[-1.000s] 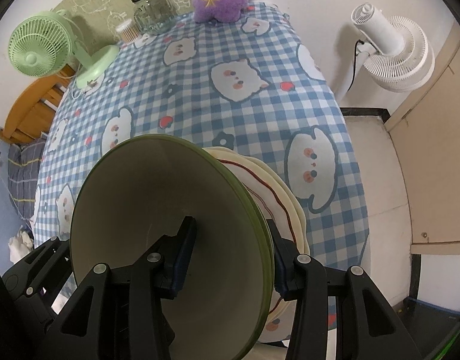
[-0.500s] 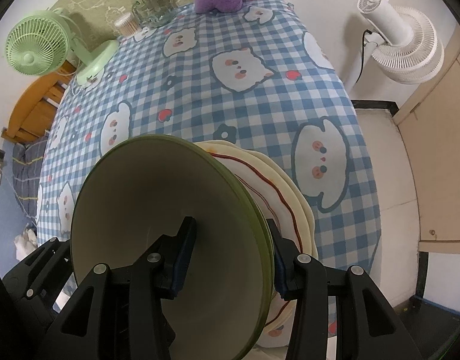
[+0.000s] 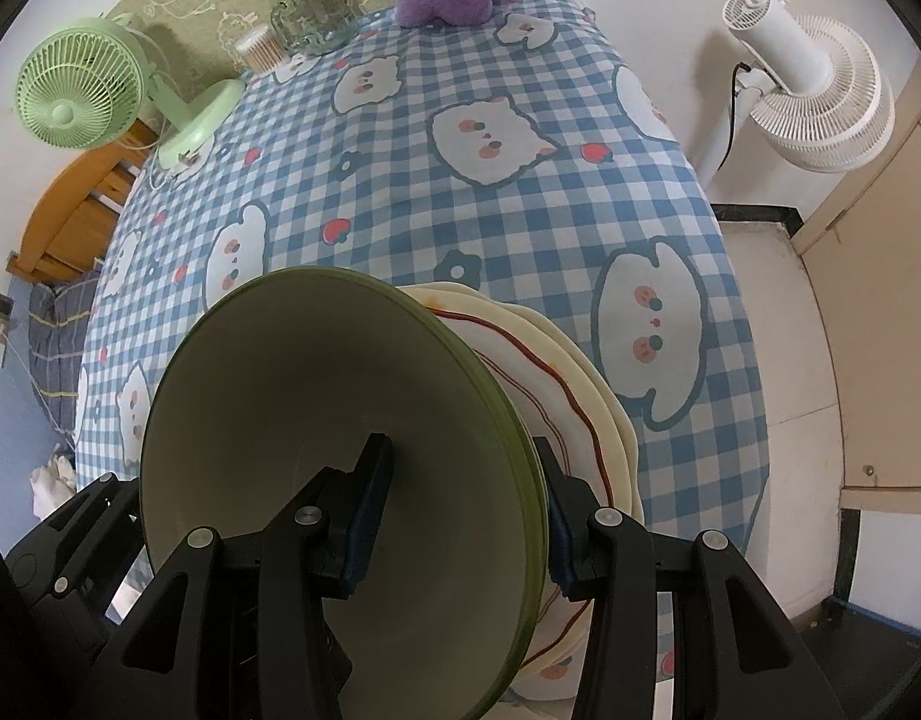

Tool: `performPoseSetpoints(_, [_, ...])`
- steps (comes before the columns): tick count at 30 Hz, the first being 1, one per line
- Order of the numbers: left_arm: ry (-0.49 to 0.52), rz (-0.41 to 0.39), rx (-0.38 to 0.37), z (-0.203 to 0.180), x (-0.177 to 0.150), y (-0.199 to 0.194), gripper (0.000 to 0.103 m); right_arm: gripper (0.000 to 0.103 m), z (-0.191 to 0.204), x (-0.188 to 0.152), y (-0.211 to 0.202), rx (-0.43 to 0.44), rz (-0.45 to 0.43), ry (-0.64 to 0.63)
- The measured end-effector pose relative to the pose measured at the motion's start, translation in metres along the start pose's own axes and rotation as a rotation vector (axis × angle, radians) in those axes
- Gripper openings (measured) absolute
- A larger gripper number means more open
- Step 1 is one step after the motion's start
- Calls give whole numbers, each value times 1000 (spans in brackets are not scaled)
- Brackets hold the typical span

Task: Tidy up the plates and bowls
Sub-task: 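Carry the nested bowls with both grippers over the plate stack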

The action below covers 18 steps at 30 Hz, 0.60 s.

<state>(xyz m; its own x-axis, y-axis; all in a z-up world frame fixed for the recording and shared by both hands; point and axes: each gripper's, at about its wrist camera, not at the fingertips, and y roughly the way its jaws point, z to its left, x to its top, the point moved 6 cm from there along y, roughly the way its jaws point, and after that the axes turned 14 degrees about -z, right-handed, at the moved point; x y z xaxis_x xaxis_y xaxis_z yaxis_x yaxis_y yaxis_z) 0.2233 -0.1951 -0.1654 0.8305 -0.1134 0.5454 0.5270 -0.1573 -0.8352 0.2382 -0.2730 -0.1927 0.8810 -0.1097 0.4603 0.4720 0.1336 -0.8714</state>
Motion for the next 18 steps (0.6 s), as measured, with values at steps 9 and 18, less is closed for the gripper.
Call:
performPoseSetpoints(9, [-8,-49,-15,5,9,-8,58,57,3,12,-14,-61,-82,-43])
performPoseSetpoints(18, [11,-115,-5,13,20,-26,69,65,6,20,-32,-57,-144,-25])
